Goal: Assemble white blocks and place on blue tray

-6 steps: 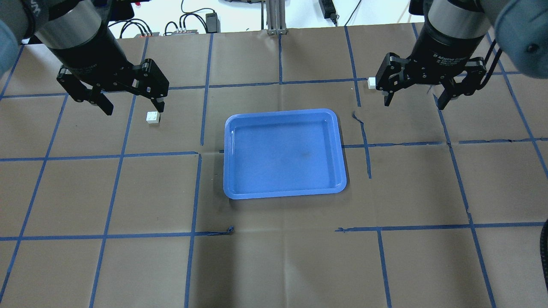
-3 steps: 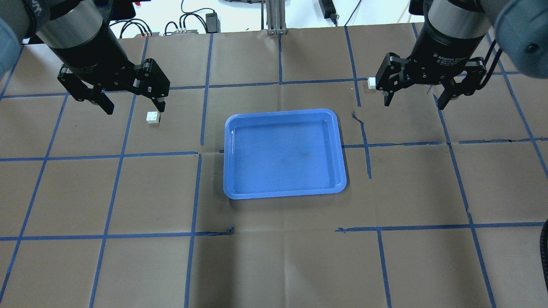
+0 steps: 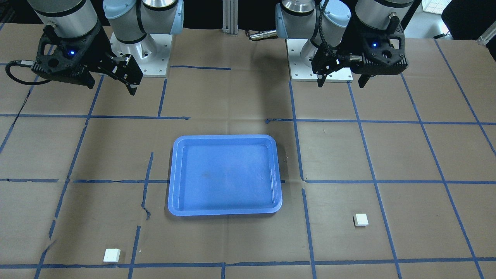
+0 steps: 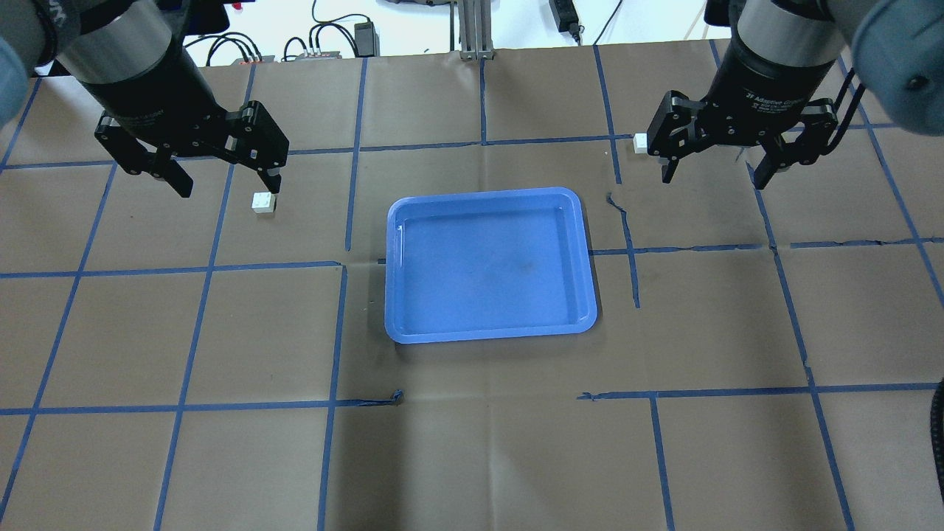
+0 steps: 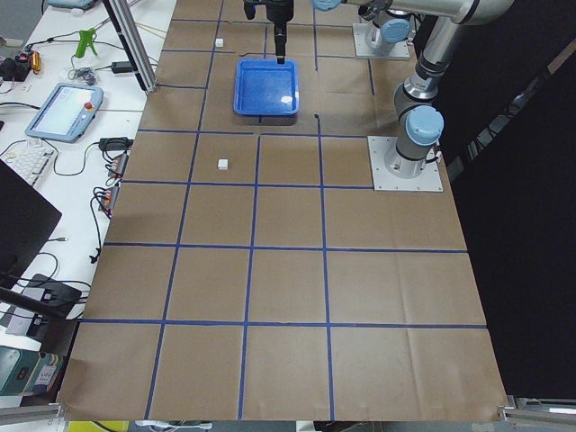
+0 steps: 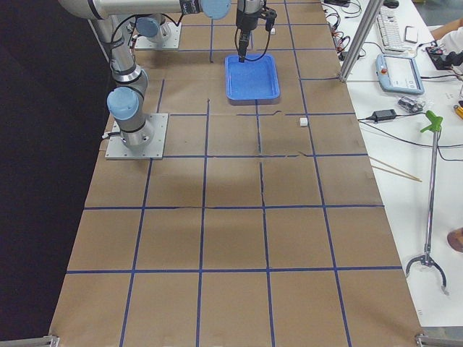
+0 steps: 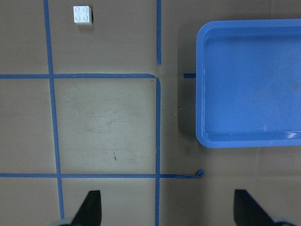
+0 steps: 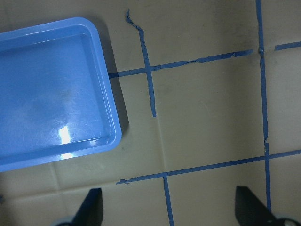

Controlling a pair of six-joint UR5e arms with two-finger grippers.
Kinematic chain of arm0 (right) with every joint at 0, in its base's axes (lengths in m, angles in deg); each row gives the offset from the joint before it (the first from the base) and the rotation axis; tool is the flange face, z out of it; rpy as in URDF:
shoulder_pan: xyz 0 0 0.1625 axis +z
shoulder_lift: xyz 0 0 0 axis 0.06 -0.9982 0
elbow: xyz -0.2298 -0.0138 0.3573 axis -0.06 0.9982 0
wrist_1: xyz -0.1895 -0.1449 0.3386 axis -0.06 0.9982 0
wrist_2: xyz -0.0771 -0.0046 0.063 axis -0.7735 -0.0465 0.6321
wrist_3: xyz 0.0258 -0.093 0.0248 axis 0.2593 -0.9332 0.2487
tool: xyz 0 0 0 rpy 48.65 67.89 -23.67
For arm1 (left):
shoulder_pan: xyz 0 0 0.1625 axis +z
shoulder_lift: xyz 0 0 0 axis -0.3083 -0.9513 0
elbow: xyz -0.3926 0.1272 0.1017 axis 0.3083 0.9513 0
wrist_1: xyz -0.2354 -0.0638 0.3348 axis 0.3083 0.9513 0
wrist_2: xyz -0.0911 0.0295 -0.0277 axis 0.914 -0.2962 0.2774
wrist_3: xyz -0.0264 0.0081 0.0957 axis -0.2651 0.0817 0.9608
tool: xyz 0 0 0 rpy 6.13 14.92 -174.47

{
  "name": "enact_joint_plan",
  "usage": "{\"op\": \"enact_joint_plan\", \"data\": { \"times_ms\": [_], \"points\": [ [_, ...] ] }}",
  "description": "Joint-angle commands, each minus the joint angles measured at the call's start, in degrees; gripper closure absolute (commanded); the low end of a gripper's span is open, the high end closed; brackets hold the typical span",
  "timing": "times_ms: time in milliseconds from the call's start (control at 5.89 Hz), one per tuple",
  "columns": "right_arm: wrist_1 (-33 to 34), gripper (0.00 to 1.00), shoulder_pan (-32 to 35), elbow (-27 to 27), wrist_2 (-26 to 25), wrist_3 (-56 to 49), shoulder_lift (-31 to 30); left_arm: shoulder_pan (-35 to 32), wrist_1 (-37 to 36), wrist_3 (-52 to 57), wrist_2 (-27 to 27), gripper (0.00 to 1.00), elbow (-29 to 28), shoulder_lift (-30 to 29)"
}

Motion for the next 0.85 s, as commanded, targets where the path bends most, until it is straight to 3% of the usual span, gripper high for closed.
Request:
{"op": "enact_joint_plan", "data": {
  "times_ms": [0, 170, 679],
  "points": [
    [0.0, 0.0, 0.0, 0.0, 0.0, 0.0, 0.0, 5.0, -0.1, 2.0, 0.2, 0.01, 0.3, -2.0],
    [0.0, 0.0, 0.0, 0.0, 0.0, 0.0, 0.0, 8.7, -1.5, 5.7, 0.1, 0.01, -0.2, -7.3],
    [0.0, 0.0, 0.0, 0.0, 0.0, 0.0, 0.0, 11.2, -25.3, 7.2, 0.6, 0.01, -0.1, -24.6]
  ]
}}
